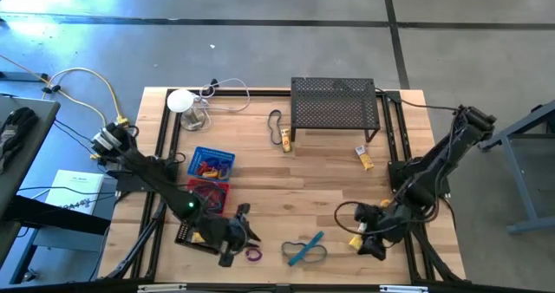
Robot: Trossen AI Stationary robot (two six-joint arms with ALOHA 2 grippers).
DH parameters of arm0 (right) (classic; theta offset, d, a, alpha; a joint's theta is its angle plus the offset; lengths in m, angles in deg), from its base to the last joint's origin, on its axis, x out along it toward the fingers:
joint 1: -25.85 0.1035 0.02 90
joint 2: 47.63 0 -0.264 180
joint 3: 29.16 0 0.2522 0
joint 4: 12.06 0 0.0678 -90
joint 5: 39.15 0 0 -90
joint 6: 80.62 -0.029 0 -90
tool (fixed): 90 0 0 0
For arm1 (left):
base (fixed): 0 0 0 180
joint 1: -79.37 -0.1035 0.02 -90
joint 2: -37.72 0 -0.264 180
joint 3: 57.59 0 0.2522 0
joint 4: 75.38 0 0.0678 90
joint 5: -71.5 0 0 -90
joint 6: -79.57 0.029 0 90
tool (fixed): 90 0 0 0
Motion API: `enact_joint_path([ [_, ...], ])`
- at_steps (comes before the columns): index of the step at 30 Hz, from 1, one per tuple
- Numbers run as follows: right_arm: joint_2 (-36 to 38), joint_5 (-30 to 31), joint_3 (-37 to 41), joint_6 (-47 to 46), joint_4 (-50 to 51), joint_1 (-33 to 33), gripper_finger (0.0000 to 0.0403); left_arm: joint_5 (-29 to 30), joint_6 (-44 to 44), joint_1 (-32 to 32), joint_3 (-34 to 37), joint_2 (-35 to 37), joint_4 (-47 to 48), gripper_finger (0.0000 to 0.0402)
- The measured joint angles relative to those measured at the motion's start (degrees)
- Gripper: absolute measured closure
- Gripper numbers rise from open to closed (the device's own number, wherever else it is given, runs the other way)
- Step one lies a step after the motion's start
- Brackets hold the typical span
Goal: Pick & Place Office Desk Supplies
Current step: Put the yellow spring keychain into the blue bin
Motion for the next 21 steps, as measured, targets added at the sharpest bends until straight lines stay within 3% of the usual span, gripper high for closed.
enact_joint_path([
  [5,-1.11,-2.09,0.00,-18.28,11.56,0.96,0.0133,0.05,4.13,-1.31,-0.03,-2.70,-3.76,0.0327],
  [14,-6.55,7.39,0.00,-26.08,23.64,1.18,0.0133,-0.92,5.93,-3.15,-0.06,-3.00,-4.93,0.0327],
  [17,-10.90,6.30,0.00,-29.50,30.28,0.44,0.0133,-0.92,7.83,-3.13,-0.06,-3.00,-4.86,0.0327],
  [21,-15.76,-0.93,0.00,-31.37,36.62,-1.25,0.0133,-0.92,10.87,-2.88,-0.06,-3.00,-4.79,0.0327],
])
